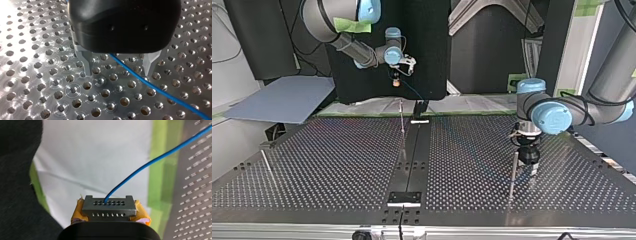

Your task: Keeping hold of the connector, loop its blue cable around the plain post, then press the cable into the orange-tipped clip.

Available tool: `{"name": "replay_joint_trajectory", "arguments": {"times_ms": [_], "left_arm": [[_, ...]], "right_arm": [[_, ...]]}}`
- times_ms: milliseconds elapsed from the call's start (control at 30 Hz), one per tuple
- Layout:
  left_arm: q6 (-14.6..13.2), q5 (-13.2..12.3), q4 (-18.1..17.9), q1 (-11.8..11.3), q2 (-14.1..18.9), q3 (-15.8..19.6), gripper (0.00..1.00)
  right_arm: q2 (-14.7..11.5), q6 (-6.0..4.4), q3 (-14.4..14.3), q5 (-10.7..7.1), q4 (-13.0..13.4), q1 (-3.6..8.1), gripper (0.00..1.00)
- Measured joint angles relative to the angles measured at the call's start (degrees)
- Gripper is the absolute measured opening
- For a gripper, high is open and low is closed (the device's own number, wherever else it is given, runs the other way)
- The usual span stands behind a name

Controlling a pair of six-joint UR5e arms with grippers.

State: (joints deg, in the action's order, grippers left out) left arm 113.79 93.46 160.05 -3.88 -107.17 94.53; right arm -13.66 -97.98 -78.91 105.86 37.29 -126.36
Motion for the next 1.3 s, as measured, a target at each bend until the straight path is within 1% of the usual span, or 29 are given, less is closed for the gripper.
{"name": "replay_joint_trajectory", "arguments": {"times_ms": [200,333,467,533,600,700,867,1133,1300], "left_arm": [[0.0,0.0,0.1,-0.1,0.0,0.0,1.00],[0.0,-0.1,0.2,-0.1,0.0,0.0,1.00],[0.0,-0.1,0.3,-0.1,0.0,0.0,1.00],[0.0,-0.1,0.3,-0.1,0.0,0.0,1.00],[0.0,-0.1,0.3,-0.1,0.0,0.0,1.00],[0.0,-0.1,0.4,-0.1,0.0,0.0,1.00],[0.0,-0.1,0.5,-0.1,0.0,0.0,1.00],[0.0,0.0,0.7,-0.1,0.0,0.0,1.00],[0.0,0.0,0.7,-0.1,0.0,0.0,1.00]], "right_arm": [[3.4,-0.25,0.0,1.28,0.8,0.70,0.00],[5.5,-0.28,-0.1,1.96,0.8,0.95,0.00],[7.5,-0.29,-0.2,2.28,0.6,1.05,0.00],[8.6,-0.29,-0.5,2.65,0.8,1.22,0.00],[8.9,-0.29,-1.3,3.05,1.5,1.48,0.00],[8.3,-0.38,-2.5,3.45,2.7,1.80,0.00],[6.0,-0.43,-5.1,4.19,5.3,2.20,0.00],[2.4,-0.17,-8.7,5.04,8.9,1.51,0.00],[-0.4,-0.10,-11.6,5.33,11.8,1.38,0.00]]}}
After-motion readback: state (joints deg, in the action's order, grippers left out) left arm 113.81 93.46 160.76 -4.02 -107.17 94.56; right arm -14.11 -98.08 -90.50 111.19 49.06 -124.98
